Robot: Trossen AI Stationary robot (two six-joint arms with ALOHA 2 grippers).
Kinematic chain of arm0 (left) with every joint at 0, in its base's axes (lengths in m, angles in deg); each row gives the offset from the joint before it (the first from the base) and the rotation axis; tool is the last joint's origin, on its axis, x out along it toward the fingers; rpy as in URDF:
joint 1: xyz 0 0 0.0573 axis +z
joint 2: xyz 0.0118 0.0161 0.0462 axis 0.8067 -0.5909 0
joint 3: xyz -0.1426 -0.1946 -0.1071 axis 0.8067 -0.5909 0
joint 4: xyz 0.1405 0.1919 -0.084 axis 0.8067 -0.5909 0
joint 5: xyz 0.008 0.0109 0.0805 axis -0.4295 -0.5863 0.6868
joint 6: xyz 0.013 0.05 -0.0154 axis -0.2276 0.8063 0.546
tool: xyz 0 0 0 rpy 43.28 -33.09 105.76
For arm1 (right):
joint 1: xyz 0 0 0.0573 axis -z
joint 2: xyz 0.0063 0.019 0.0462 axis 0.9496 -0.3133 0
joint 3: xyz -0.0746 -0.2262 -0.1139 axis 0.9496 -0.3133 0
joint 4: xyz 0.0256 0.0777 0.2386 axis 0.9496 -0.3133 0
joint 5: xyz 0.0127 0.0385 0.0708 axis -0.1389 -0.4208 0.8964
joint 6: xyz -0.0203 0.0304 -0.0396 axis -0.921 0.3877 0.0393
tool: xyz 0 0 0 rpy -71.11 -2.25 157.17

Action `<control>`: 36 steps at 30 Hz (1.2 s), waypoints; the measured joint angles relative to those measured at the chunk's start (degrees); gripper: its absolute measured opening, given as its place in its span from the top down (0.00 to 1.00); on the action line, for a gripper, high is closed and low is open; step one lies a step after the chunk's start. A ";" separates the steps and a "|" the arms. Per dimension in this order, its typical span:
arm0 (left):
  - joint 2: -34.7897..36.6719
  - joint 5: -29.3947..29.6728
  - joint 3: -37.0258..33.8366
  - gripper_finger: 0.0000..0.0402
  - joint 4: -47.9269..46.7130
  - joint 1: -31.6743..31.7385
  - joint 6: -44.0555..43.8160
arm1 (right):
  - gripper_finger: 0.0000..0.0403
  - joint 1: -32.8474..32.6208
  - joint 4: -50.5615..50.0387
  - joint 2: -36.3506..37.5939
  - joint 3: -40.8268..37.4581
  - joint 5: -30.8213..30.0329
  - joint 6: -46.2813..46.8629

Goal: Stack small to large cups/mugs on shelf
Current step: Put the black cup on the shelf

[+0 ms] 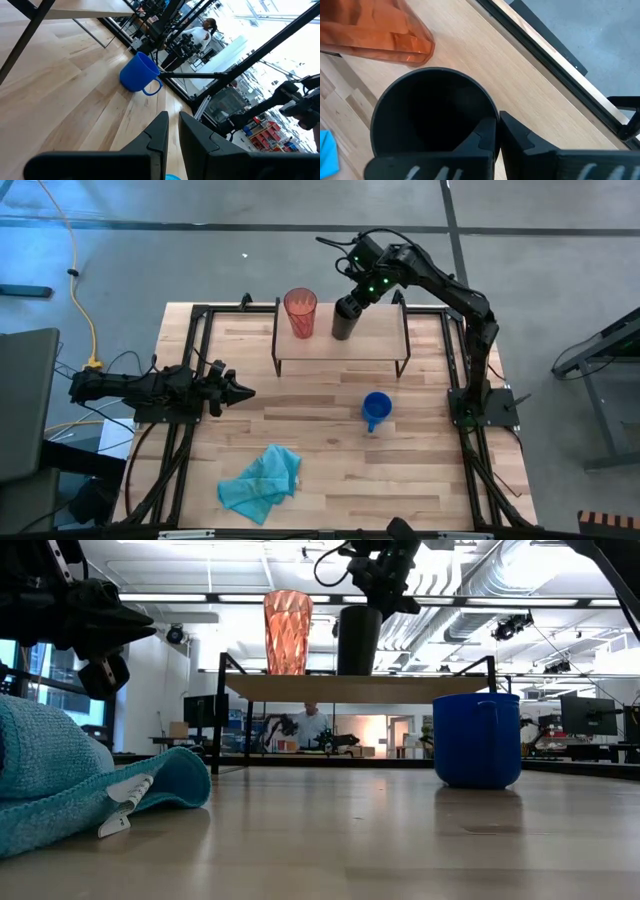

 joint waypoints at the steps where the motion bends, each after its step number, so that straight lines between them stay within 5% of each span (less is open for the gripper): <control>1: 0.00 0.00 0.00 0.92 0.00 0.00 -0.02 | 1.00 0.00 -0.01 -0.01 0.00 0.01 -0.02; 36: -0.01 0.00 0.00 0.92 0.00 -0.01 0.00 | 0.95 -0.02 1.17 -0.10 0.00 2.11 -1.17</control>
